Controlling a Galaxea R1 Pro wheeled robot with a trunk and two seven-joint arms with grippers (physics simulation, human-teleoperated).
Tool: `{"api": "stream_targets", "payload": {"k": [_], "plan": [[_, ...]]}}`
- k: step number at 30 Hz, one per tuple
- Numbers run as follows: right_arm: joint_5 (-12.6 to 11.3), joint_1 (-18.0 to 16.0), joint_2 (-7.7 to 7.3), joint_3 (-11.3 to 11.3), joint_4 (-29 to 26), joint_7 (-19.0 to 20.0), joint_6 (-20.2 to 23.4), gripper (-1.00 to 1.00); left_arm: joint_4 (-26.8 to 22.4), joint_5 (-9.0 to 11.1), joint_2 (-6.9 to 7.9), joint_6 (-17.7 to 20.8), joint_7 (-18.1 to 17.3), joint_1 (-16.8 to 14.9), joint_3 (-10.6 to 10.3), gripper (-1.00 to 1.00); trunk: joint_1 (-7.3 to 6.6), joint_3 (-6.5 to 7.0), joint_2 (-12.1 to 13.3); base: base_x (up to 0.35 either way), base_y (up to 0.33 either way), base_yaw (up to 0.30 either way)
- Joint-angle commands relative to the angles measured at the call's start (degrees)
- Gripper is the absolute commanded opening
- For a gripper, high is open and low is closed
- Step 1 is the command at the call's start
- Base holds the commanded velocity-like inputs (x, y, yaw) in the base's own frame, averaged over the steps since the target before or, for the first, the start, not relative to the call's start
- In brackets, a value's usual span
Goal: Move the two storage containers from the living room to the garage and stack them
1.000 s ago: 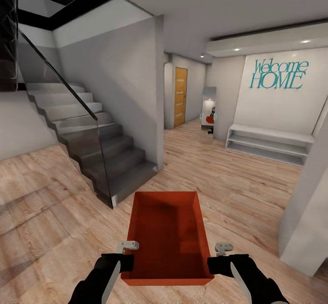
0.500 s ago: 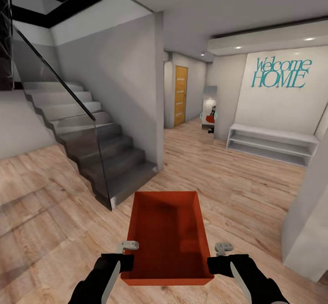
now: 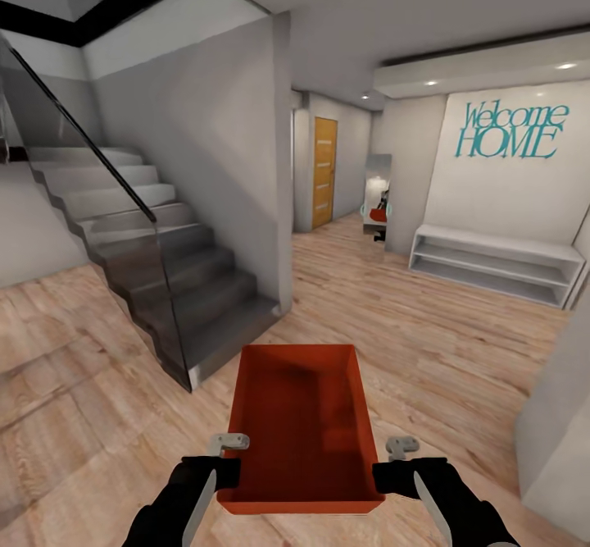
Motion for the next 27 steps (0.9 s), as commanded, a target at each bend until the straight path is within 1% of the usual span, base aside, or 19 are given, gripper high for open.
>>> {"api": "stream_targets", "payload": {"k": [1, 3, 6, 8, 27], "plan": [[-0.65, -0.04, -0.46, 0.66, -0.16, -0.05, -1.37, -1.0, 0.01, -0.88, 0.46, 0.34, 0.21, -0.03, 0.07, -1.0, 0.05, -0.1, -0.08, 0.322, -0.097, 0.0], [-0.71, -0.04, -0.46, 0.66, -0.16, -0.05, -1.75, -1.0, 0.01, -0.88, 0.46, 0.34, 0.21, -0.03, 0.07, -1.0, 0.05, -0.1, -0.08, 0.322, -0.097, 0.0], [-0.73, -0.04, -0.46, 0.66, -0.05, -0.08, -4.21, -1.0, 0.01, -0.92, 0.46, 0.34, 0.28, -0.03, 0.07, -1.0, 0.05, -0.1, -0.08, 0.322, -0.097, 0.0], [-0.74, -0.04, -0.46, 0.67, 0.58, -0.12, -4.97, -1.0, 0.01, -0.96, 0.46, 0.34, 0.3, -0.03, 0.07, -1.0, 0.05, -0.1, -0.08, 0.322, -0.097, 0.0], [-0.68, -0.04, -0.46, 0.8, 0.81, -0.54, -5.14, -1.0, 0.01, -0.96, 0.47, 0.34, 0.3, -0.03, 0.07, -1.0, 0.05, -0.1, -0.08, 0.322, -0.096, 0.0]]}}
